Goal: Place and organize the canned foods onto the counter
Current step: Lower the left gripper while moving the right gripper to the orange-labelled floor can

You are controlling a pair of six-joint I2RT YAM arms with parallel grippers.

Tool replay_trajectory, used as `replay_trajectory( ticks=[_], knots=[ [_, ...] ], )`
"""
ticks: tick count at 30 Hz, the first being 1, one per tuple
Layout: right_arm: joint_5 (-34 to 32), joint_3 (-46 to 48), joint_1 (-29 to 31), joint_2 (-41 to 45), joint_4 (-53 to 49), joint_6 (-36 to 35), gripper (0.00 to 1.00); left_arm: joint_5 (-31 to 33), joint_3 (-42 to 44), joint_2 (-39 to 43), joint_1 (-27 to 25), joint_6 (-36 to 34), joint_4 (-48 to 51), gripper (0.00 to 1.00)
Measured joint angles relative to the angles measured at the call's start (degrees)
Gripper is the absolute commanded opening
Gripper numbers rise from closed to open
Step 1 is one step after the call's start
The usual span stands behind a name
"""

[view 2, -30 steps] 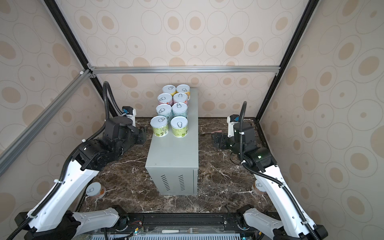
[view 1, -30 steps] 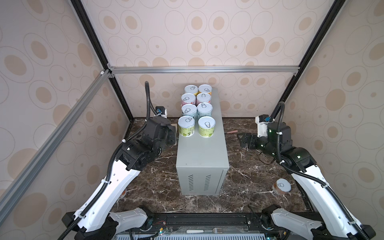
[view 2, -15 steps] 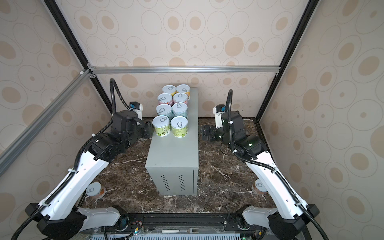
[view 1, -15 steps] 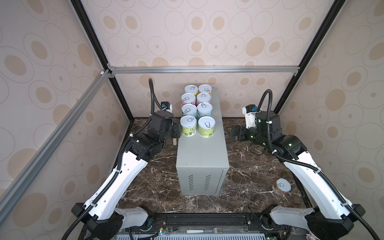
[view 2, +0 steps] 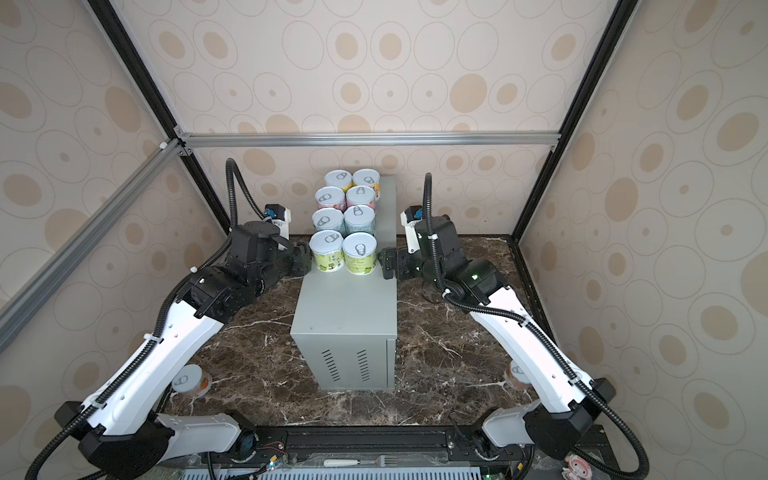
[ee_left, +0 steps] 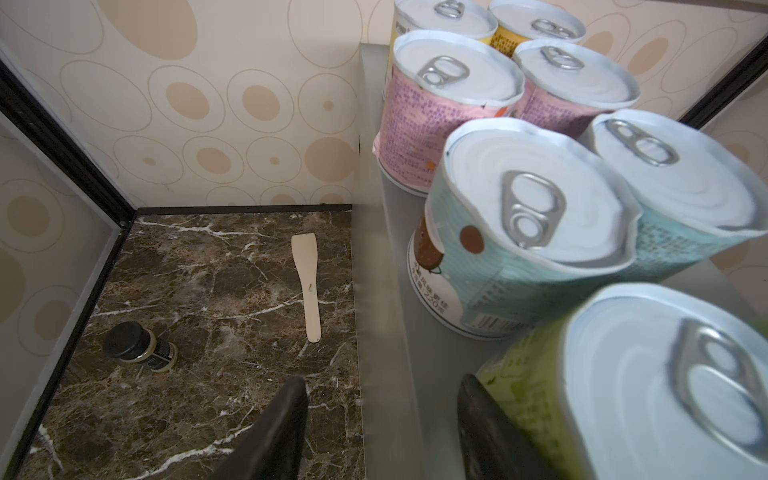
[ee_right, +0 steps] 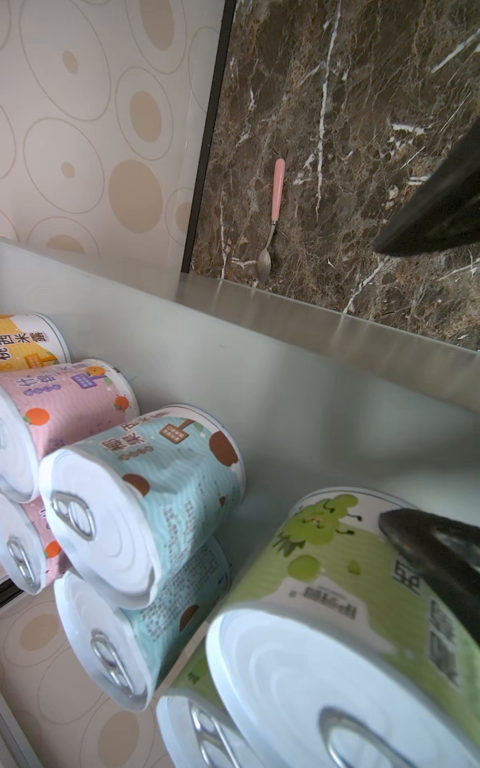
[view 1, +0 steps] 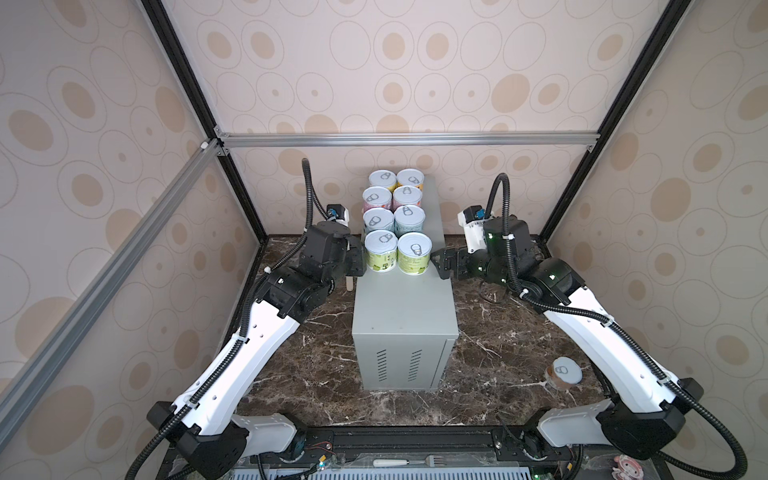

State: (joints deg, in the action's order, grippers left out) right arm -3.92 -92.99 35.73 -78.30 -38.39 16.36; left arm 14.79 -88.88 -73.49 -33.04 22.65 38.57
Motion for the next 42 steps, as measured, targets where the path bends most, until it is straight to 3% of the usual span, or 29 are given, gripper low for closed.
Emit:
replay_trajectory(
  ticks=[4,11,23,29,42],
  knots=[
    [-0.1,-0.3,0.0,-0.5,0.0,0.0,0.97,-0.1,0.7,0.6,0.0,0.0,0.0,0.60],
    [-0.4,-0.8,0.0,-1.1,0.2,0.3,0.97,0.6,1.5,2.9,0.3,0.0,0.0,0.72],
    [-0.9,-2.5,1.2,-3.2,-0.2,1.2,0.97,1.0,5.0,6.8,1.6,0.0,0.0,0.75],
    [-2.6,-4.2,1.4,-3.1,-1.4,1.3,0.97,1.2,7.2,8.2,2.8,-0.2,-0.3,0.99],
    [-14.4,-3.1,0.0,7.6,-12.3,1.4,1.00,2.0,13.5,14.6,10.7,0.2,-0.2,0.99]
  ],
)
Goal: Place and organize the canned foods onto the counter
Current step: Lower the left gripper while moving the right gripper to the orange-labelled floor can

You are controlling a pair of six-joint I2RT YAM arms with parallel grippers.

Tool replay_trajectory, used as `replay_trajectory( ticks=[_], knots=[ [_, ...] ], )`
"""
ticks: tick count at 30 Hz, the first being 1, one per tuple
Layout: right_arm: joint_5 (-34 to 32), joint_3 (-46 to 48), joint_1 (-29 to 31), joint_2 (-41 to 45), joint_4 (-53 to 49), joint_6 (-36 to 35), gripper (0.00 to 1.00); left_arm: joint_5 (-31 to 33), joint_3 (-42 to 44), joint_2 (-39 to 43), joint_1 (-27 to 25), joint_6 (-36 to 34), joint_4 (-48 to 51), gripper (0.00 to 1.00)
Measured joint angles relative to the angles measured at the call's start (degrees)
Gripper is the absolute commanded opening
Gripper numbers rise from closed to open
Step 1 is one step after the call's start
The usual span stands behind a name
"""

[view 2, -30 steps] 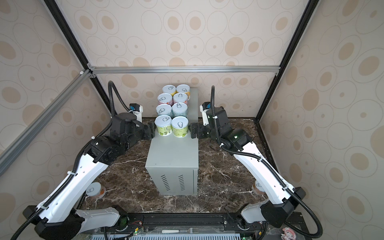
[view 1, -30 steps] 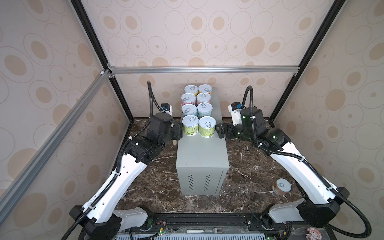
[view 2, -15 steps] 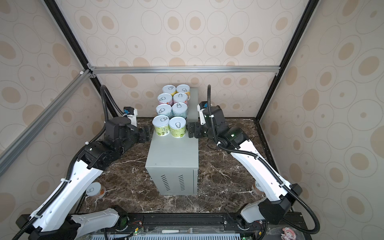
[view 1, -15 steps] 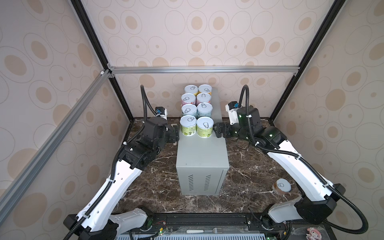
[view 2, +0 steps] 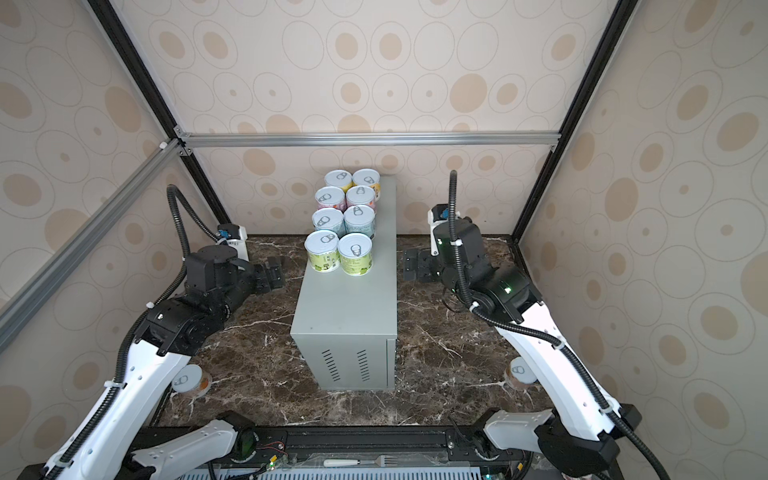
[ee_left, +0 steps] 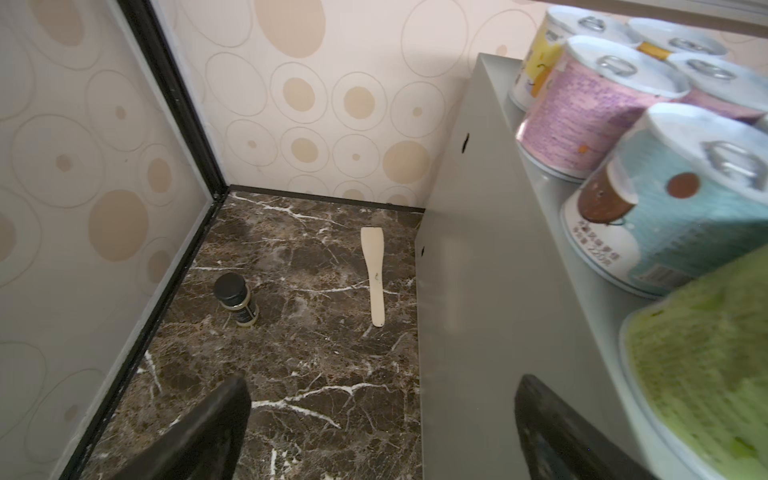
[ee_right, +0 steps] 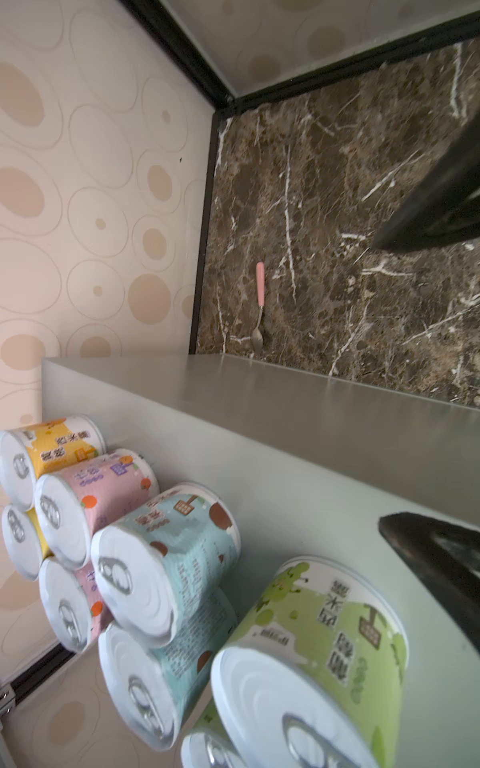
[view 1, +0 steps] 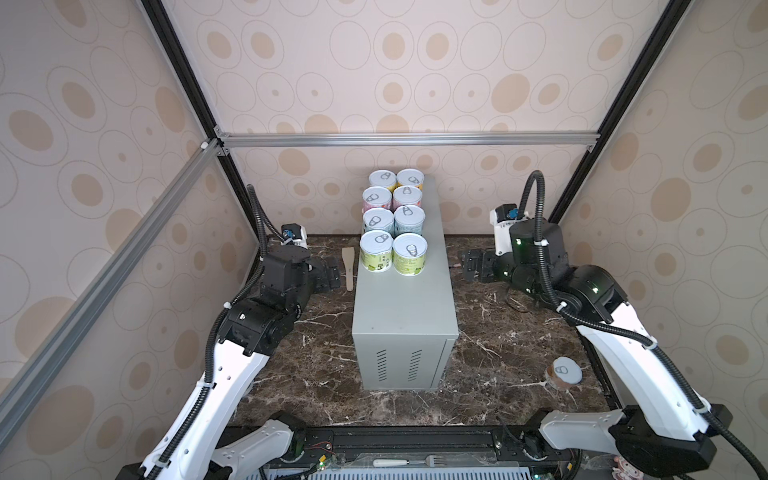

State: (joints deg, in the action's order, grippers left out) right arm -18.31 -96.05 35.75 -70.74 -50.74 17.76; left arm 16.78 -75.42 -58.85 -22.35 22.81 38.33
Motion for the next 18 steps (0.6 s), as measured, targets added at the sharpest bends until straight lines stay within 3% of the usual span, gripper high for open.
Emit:
replay_trajectory(
  ticks=[10,18],
  knots=[
    [0.8,18.1,-14.9,6.7,-4.3,4.7,1.00,-5.4,13.6,0.5,9.7,2.9,-1.2,0.99],
    [6.8,33.1,-24.1,10.1,-1.0,9.9,1.00,-11.2,20.9,1.1,11.0,4.5,-6.0,0.99]
  ],
)
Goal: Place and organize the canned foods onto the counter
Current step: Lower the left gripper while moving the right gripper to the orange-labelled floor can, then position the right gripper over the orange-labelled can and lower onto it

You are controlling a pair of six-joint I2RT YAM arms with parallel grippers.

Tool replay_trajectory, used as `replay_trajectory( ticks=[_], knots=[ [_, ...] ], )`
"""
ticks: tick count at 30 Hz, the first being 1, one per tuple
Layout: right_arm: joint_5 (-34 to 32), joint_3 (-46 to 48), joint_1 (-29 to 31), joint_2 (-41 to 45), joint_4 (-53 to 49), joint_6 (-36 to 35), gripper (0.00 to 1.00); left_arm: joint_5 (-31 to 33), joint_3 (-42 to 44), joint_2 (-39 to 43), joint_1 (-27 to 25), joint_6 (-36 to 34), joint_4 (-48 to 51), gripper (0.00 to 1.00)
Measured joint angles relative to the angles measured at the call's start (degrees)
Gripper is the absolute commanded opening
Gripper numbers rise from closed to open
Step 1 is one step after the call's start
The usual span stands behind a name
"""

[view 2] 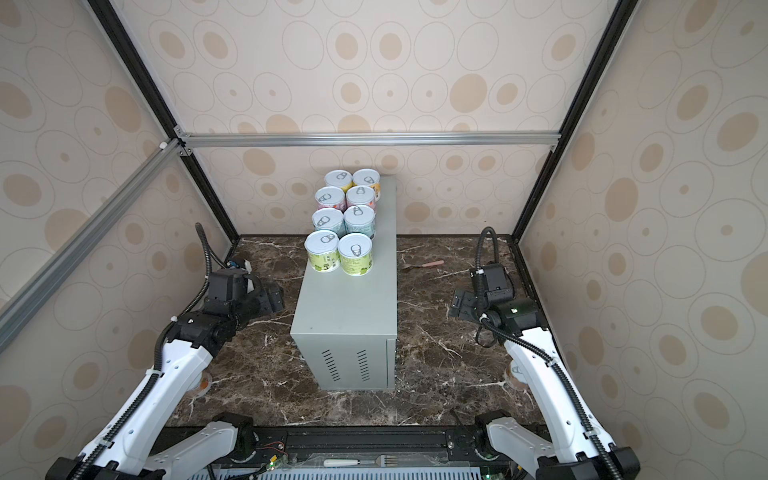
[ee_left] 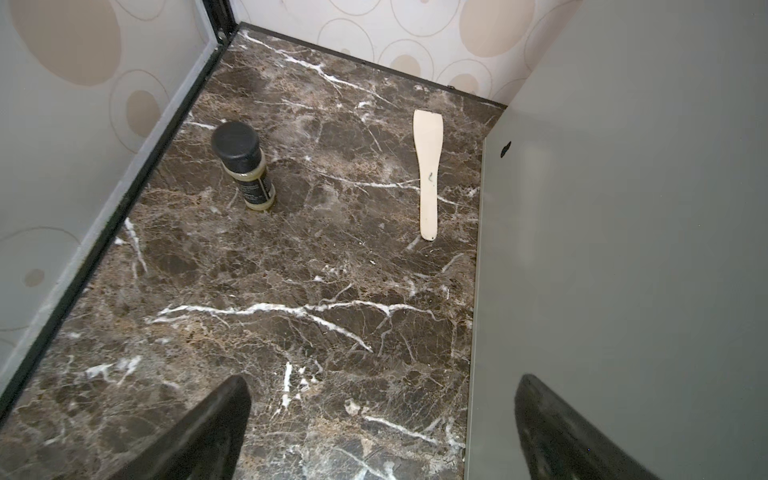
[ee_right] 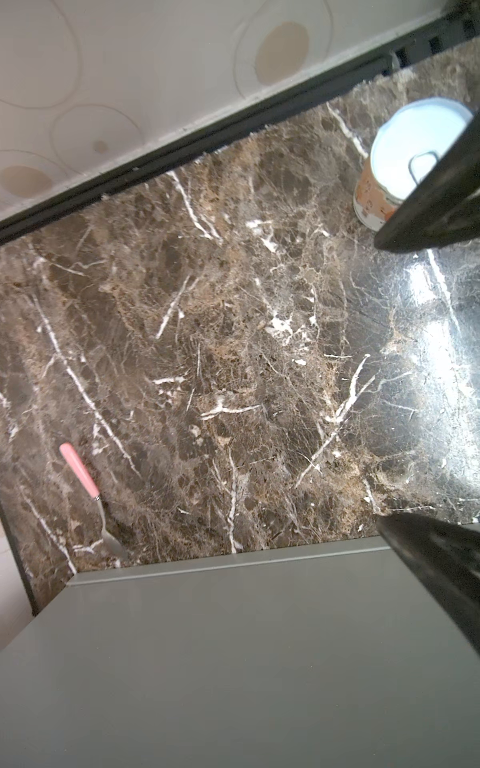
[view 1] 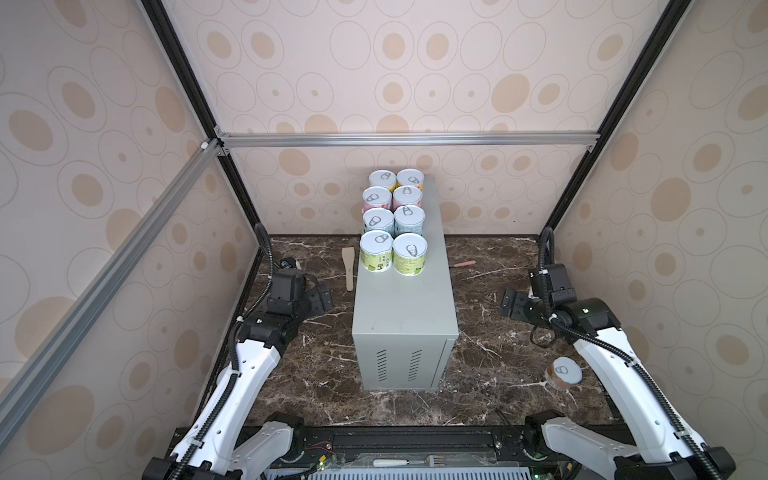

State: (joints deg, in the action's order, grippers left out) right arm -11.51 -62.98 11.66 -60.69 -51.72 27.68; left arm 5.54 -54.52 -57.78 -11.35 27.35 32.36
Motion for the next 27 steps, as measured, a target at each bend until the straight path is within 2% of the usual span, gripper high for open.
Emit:
replay_trajectory(
  ticks=[6,12,19,27],
  knots=[
    [-0.3,6.4,-1.2,0.2,2.8,4.3,1.00,-2.8,4.4,0.5,0.0,0.2,-3.4,0.99],
    [-5.8,9.9,-2.2,0.4,4.0,9.1,1.00,-5.0,7.0,0.6,0.0,0.0,-6.1,0.99],
    [-9.9,14.9,-7.5,1.9,4.0,14.8,1.00,-6.4,9.3,-1.0,0.0,0.0,-9.4,0.99],
    [-13.2,16.0,-13.4,3.0,-0.6,21.6,1.00,-8.1,9.7,-4.0,0.0,-0.5,-11.3,0.99]
  ],
)
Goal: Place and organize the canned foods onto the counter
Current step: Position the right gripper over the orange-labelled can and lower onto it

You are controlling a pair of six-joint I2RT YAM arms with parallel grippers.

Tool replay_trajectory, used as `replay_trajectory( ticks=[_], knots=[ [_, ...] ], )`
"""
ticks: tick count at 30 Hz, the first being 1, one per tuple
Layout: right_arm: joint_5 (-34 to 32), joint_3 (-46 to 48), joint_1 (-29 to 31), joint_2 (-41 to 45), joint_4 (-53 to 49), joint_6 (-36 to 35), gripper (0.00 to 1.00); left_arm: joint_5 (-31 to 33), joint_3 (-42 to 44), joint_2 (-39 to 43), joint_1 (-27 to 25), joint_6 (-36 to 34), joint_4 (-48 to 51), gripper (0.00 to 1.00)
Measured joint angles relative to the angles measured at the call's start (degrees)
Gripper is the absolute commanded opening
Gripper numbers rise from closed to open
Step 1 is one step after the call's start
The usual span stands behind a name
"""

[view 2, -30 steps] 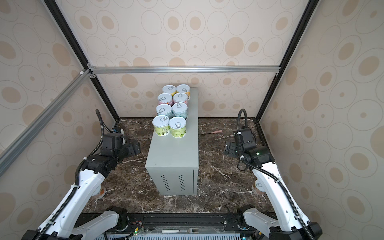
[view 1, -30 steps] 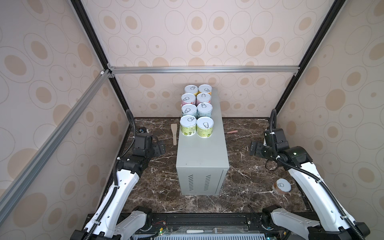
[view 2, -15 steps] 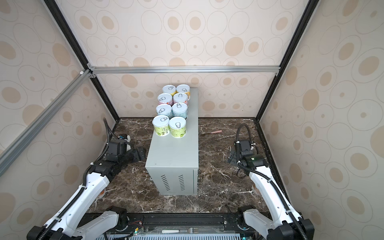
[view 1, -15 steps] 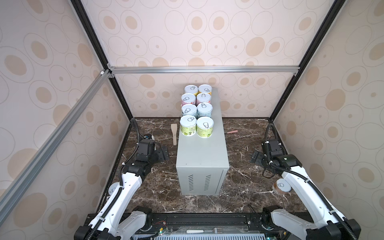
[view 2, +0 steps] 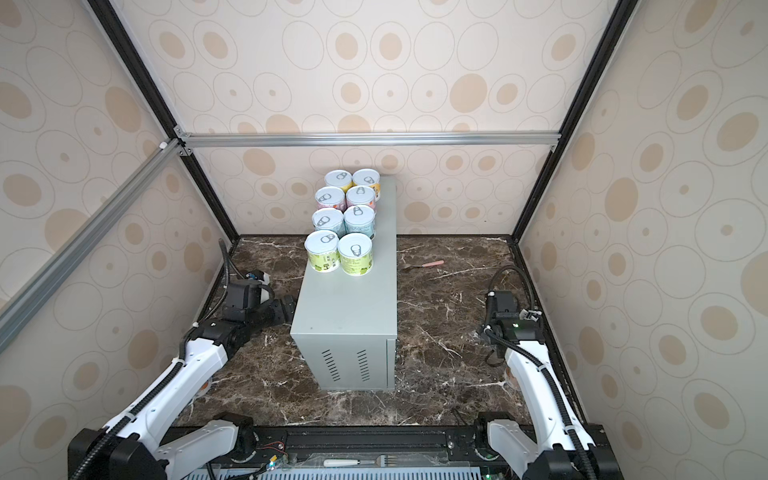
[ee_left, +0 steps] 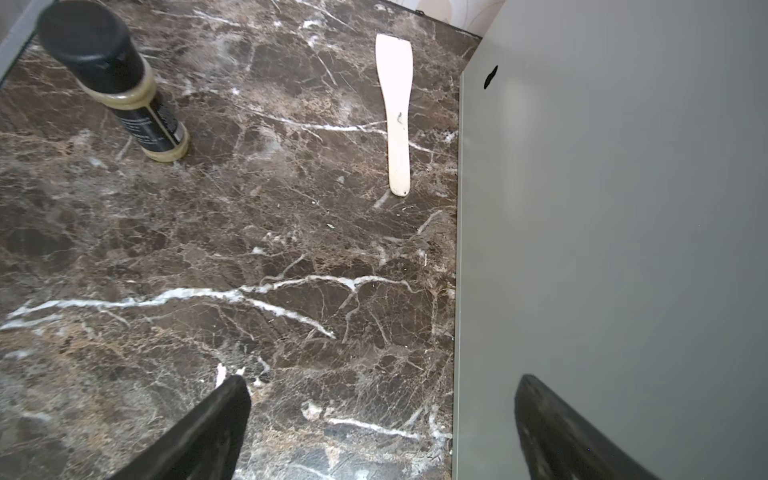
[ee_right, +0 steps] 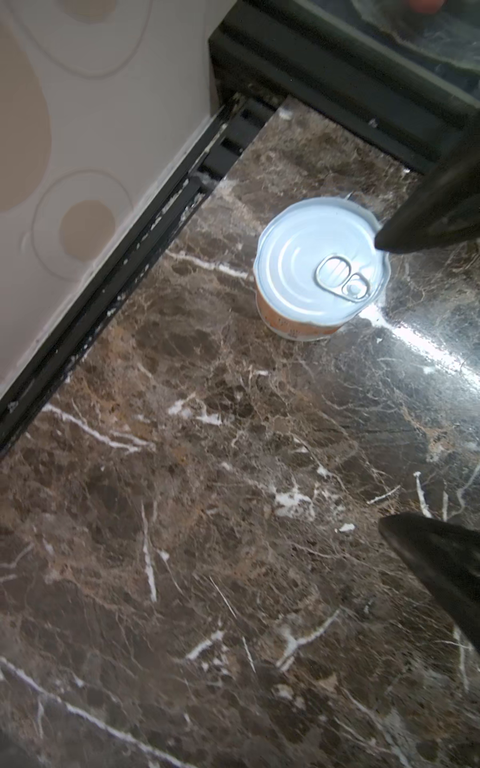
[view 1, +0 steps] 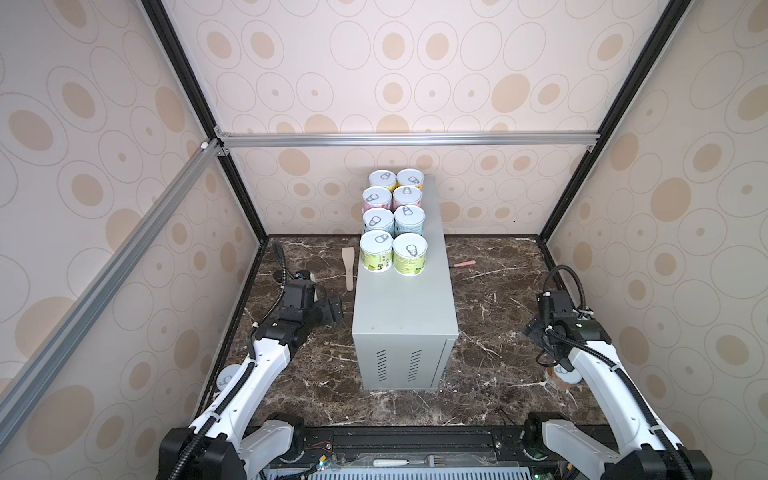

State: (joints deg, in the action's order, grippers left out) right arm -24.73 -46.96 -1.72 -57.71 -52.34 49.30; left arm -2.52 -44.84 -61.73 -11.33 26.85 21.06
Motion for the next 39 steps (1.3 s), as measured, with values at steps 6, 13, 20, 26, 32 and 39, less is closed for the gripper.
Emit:
replay_trajectory(
  ticks=[6,13,20,26,32,39],
  knots=[
    [-1.7,3.2,-5.9,2.2,-2.9,4.5,1.00,-1.0,1.5,-0.1,0.0,-0.1,-1.3,0.99],
    [0.3,8.7,-13.5,5.7,-3.1,6.9,1.00,-1.2,2.2,-0.1,0.0,-0.3,-1.5,0.99],
    [4.3,10.7,-17.1,4.7,0.3,6.8,1.00,-1.3,2.3,-0.4,0.0,-0.4,-2.1,0.99],
    [5.6,10.9,-17.4,0.7,4.0,6.8,1.00,-1.3,2.6,-0.4,0.0,-0.6,-2.2,0.99],
    [5.7,10.9,-17.6,-3.7,7.0,6.7,1.00,-1.3,2.9,-0.4,0.0,-0.7,-2.3,0.99],
    [5.7,10.3,-17.7,-8.8,9.6,5.9,1.00,-1.8,3.1,-0.4,0.0,-0.7,-2.3,0.99]
  ],
)
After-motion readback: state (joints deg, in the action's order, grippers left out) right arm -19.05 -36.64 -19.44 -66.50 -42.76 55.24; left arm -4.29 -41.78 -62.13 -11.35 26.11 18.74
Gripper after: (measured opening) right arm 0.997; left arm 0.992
